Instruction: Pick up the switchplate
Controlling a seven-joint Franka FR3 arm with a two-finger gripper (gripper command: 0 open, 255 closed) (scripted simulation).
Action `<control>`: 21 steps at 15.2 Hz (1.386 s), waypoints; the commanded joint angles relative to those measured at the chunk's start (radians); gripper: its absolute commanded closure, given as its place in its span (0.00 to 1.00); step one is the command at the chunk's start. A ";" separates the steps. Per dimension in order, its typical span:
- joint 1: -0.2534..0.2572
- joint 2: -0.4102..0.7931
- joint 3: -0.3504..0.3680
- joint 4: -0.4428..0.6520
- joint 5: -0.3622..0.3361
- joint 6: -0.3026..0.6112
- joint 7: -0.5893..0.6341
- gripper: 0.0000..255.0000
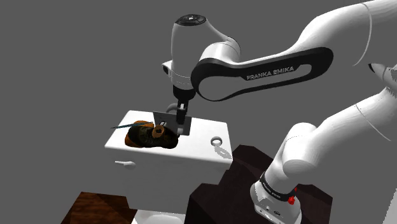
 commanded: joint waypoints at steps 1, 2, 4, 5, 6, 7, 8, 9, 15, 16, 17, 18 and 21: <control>0.000 0.008 0.005 -0.021 -0.003 0.029 0.008 0.00; -0.001 0.012 0.006 -0.032 -0.004 0.043 0.011 0.00; -0.001 0.014 0.007 -0.037 -0.005 0.051 0.014 0.00; -0.001 0.012 0.006 -0.040 -0.005 0.052 0.012 1.00; -0.001 0.013 0.007 -0.039 -0.005 0.051 0.013 1.00; -0.001 0.013 0.006 -0.039 -0.005 0.051 0.012 1.00; -0.001 0.013 0.006 -0.039 -0.005 0.051 0.012 1.00; -0.001 0.013 0.006 -0.039 -0.005 0.051 0.012 1.00; 0.000 0.010 0.006 -0.027 -0.004 0.037 0.010 1.00; 0.000 0.006 0.004 -0.017 -0.002 0.023 0.006 1.00; 0.000 0.003 0.002 -0.006 -0.001 0.009 0.003 1.00; 0.001 0.000 0.001 0.005 0.000 -0.004 0.000 1.00; 0.001 -0.009 -0.004 0.038 0.003 -0.045 -0.010 1.00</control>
